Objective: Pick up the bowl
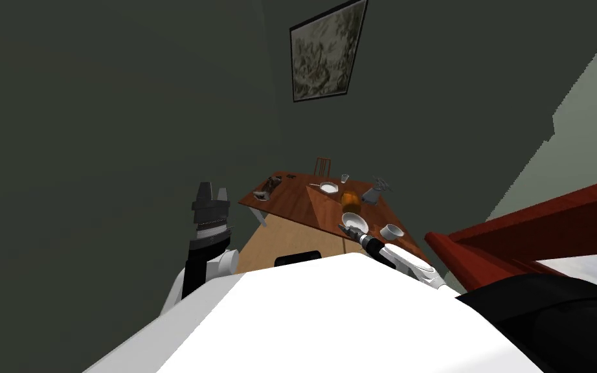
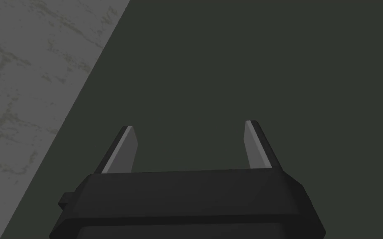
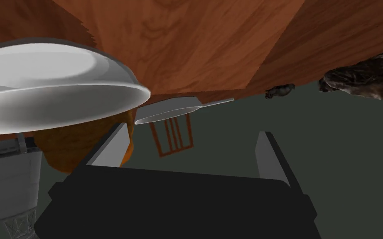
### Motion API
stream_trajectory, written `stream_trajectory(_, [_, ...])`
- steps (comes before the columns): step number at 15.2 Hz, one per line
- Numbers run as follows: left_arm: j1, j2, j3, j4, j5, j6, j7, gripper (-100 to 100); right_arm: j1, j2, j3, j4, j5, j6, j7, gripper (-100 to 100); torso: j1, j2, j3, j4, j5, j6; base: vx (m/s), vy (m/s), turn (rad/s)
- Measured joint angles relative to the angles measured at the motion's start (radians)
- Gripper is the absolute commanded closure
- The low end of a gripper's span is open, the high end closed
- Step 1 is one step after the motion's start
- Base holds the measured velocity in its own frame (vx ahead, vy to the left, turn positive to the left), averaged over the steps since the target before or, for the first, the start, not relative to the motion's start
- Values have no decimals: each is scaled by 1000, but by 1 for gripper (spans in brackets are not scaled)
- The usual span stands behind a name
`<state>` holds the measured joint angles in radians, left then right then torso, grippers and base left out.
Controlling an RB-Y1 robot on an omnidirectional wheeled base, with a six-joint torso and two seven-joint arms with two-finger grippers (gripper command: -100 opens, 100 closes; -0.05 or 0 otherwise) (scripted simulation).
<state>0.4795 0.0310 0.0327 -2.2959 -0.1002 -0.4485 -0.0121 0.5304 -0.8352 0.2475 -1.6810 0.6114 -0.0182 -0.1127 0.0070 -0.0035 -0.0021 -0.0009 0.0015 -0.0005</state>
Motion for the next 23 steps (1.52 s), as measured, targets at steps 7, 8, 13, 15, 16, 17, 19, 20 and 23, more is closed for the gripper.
stream_trajectory(7, [0, 0, 0, 0, 0, 0, 0, 0, 27, -136, 59, 102, 90, 82, -16, -100, 0, 0, 0, 0, 0, 0, 58, 72, 153])
stream_trajectory(8, [0, 0, 0, 0, 0, 0, 0, 0, 26, -154, 76, 119, 104, 95, -16, -100, 0, 0, 0, 0, 0, 0, 55, 75, 135])
stream_trajectory(13, [0, 0, 0, 0, 0, 0, 0, 0, 35, -229, 159, 204, 174, 170, -18, -100, 3, 0, 0, 0, 1, 0, 70, 97, 171])
stream_trajectory(15, [0, 0, 0, 0, 0, 0, 0, 0, 54, -256, 183, 213, 195, 202, -20, -100, 3, 2, 1, 0, 1, 1, 41, 88, 111])
stream_trajectory(16, [0, 0, 0, 0, 0, 0, 0, 0, 63, -260, 185, 226, 211, 208, -21, -100, 2, 2, 1, 1, 1, 1, 40, 77, 123])
stream_trajectory(17, [0, 0, 0, 0, 0, 0, 0, 0, 64, -277, 200, 239, 217, 216, -21, -100, 1, 3, 1, 1, 1, 0, 38, 68, 117])
stream_trajectory(19, [0, 0, 0, 0, 0, 0, 0, 0, 74, -284, 213, 271, 247, 225, -23, -100, 1, 3, 2, 1, 0, 1, 60, 78, 158])
stream_trajectory(20, [0, 0, 0, 0, 0, 0, 0, 0, 83, -299, 232, 279, 258, 239, -23, -100, 1, 2, 1, 0, 1, 0, 82, 95, 199])
stream_trajectory(23, [0, 0, 0, 0, 0, 0, 0, 0, 96, -326, 271, 321, 293, 269, -25, -100, 2, 2, 1, 0, 1, 1, 56, 81, 99])
